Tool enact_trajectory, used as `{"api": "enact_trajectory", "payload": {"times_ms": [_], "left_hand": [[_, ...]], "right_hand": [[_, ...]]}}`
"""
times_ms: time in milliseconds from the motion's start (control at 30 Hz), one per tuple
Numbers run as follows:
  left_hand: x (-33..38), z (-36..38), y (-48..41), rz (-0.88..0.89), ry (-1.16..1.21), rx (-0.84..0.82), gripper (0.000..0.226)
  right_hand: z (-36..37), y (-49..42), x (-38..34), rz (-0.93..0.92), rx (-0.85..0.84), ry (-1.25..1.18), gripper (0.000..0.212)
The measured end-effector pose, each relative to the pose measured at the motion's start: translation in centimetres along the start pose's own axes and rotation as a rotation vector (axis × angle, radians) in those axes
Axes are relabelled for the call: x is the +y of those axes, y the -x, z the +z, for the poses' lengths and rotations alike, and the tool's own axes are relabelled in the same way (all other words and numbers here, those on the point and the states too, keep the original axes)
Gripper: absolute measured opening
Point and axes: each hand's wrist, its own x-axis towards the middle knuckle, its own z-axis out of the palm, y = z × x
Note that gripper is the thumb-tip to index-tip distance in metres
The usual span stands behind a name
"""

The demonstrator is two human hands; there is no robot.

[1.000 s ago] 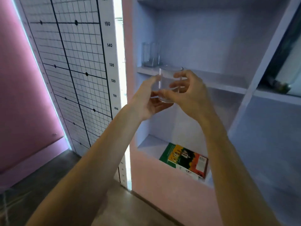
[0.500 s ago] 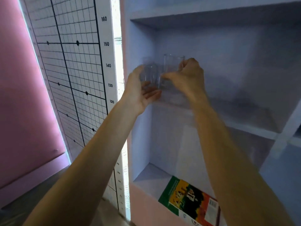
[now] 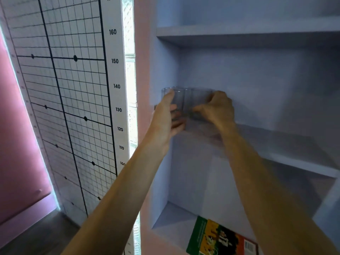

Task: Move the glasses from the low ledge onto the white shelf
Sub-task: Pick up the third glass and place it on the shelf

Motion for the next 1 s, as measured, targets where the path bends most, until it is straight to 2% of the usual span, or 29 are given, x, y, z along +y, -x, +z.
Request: {"api": "enact_trajectory", "payload": {"times_ms": [67, 267, 467, 633, 700, 733, 800, 833, 900, 1000], "left_hand": [[0.1, -0.4, -0.3, -0.009, 0.001, -0.020, 0.042], [0.3, -1.3, -1.1, -0.048, 0.041, -0.097, 0.044], [0.2, -2.0, -1.5, -0.042, 0.040, -0.161, 0.037], [-0.5, -2.4, -1.2, 0.047, 0.047, -0.202, 0.026], [-0.8, -2.4, -0.7, 0.101, 0.042, -0.206, 0.027], [-0.9, -2.3, -0.2, 0.127, 0.034, -0.214, 0.028], [-1.6, -1.7, 0.7, 0.170, 0.010, -0.246, 0.014], [-2.2, -1.2, 1.2, 0.173, -0.009, -0.259, 0.026], [-3.3, 0.4, 3.0, 0.148, -0.006, -0.319, 0.040], [-5.1, 3.8, 7.1, 0.105, -0.014, -0.495, 0.040]], "right_hand": [[0.2, -0.1, 0.0, 0.024, 0.027, 0.006, 0.061], [1.1, 0.1, -0.5, 0.063, 0.086, 0.014, 0.052], [1.5, 0.5, -0.7, 0.094, 0.147, 0.034, 0.076], [1.6, 1.5, -0.9, 0.064, 0.157, 0.059, 0.082], [1.0, 2.8, -0.8, 0.064, 0.180, 0.040, 0.078], [0.5, 3.8, -0.6, 0.056, 0.213, 0.031, 0.071], [-1.1, 6.1, 0.0, 0.024, 0.291, -0.013, 0.049], [-2.1, 7.5, 0.5, 0.013, 0.313, -0.057, 0.043], [-4.7, 10.7, 1.9, -0.001, 0.336, -0.142, 0.046], [-9.6, 16.3, 4.8, 0.046, 0.424, -0.187, 0.053]]}}
